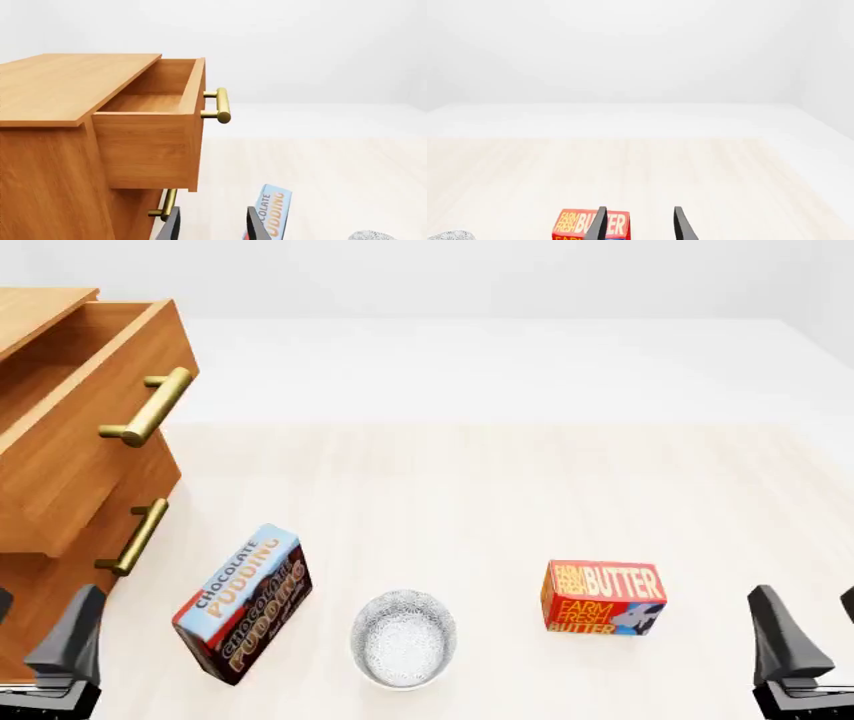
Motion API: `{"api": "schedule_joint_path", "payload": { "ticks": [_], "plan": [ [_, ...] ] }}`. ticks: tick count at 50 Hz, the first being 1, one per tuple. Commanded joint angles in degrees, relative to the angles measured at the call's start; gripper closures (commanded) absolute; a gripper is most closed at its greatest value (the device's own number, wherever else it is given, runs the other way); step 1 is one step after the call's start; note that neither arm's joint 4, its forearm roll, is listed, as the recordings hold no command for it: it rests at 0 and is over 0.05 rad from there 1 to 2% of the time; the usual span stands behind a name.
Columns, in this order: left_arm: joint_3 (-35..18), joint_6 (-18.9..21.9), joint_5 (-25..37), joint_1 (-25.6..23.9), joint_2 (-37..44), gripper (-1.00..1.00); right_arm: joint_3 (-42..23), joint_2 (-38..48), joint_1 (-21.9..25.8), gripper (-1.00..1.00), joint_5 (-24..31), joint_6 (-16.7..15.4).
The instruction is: Put the bowl in the top drawer of the cabinet.
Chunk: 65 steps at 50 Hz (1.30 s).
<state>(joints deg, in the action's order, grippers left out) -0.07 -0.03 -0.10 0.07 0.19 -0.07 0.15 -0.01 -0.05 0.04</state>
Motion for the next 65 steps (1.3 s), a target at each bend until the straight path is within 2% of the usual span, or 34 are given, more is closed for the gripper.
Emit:
{"api": "schedule_joint_path", "payload": {
  "ticks": [1, 15, 32, 34, 37, 42, 45, 59, 62, 65],
  "plan": [
    [-0.18, 0.70, -0.66, 0.27, 0.23, -1.00, -0.13, 0.38, -0.06, -1.00, -0.13, 0.35],
    [-0.26, 2.29, -0.45, -0.05, -0.03, -1.00, -0.13, 0.30, -0.07, -1.00, -0.05, 0.37],
    [-3.95, 1.04, 0.27, -2.19, -0.17, -1.00, -0.15, 0.23, -0.08, -1.00, 0.05, 0.37],
    [-4.46, 3.93, -1.05, -3.01, -0.18, -1.00, -0.15, 0.25, -0.09, -1.00, 0.03, 0.37],
    [-6.64, 1.27, 0.25, -2.97, -0.18, -1.00, -0.14, 0.28, -0.08, -1.00, -0.01, 0.37],
    [-8.76, 1.93, 0.68, -3.05, -0.18, -1.00, -0.14, 0.33, -0.09, -1.00, -0.06, 0.38],
    [-11.93, 2.41, 0.07, -3.84, -0.18, -1.00, -0.14, 0.35, -0.09, -1.00, -0.08, 0.38],
    [-21.95, 0.48, 5.30, -2.56, -0.18, -1.00, -0.14, 0.32, -0.10, -1.00, -0.05, 0.38],
    [-25.02, 1.08, 6.98, -2.70, -0.18, -1.00, -0.14, 0.35, -0.09, -1.00, -0.07, 0.38],
    [-26.57, 4.03, 7.84, -3.55, -0.18, -1.00, -0.14, 0.37, -0.10, -1.00, -0.09, 0.38]
  ]
}}
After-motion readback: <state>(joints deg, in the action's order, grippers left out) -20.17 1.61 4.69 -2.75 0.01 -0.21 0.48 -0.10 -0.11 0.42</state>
